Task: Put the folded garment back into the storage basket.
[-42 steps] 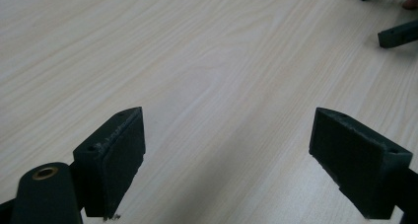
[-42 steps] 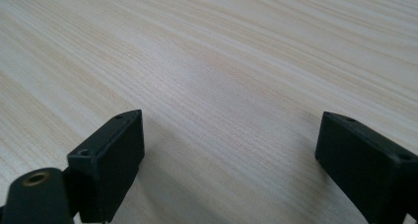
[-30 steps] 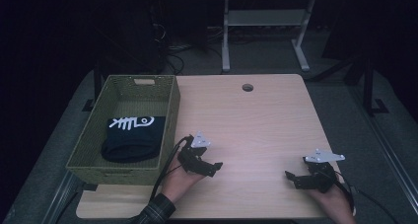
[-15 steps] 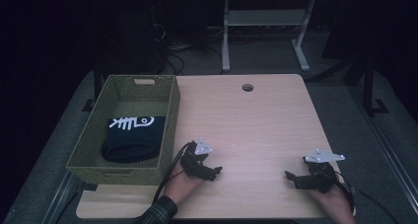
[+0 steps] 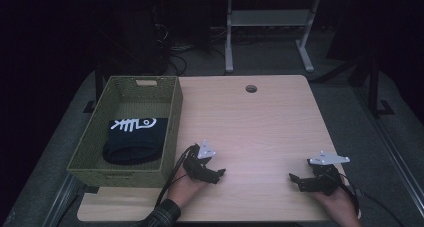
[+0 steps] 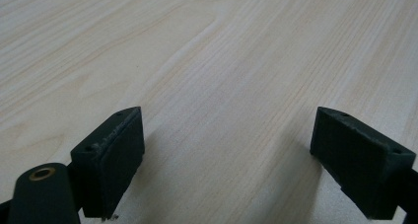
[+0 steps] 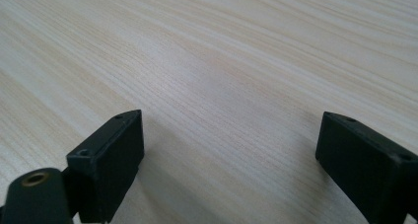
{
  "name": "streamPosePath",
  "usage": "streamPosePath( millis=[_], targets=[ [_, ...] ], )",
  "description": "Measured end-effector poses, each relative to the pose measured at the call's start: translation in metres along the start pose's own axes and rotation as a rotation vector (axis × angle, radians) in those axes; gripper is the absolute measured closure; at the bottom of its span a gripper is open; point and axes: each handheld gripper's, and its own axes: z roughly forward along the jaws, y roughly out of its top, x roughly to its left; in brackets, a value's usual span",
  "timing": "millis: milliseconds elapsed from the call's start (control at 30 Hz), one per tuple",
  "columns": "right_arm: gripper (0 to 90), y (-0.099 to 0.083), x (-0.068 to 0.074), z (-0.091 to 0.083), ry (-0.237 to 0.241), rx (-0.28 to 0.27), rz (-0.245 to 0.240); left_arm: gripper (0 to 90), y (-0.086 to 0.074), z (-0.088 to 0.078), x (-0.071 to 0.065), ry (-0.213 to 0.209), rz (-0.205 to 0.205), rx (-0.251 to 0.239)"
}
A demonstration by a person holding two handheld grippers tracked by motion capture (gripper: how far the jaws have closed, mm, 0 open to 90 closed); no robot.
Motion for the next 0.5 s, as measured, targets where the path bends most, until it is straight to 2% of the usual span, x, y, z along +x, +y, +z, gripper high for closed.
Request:
streamPosePath(
  millis=[500],
  targets=[
    [10.9, 0.0, 0.0, 0.0, 0.0, 0.0, 0.0, 12.8, -0.0003, 0.0, -0.0003, -0.001, -0.005, -0.001]
  ],
)
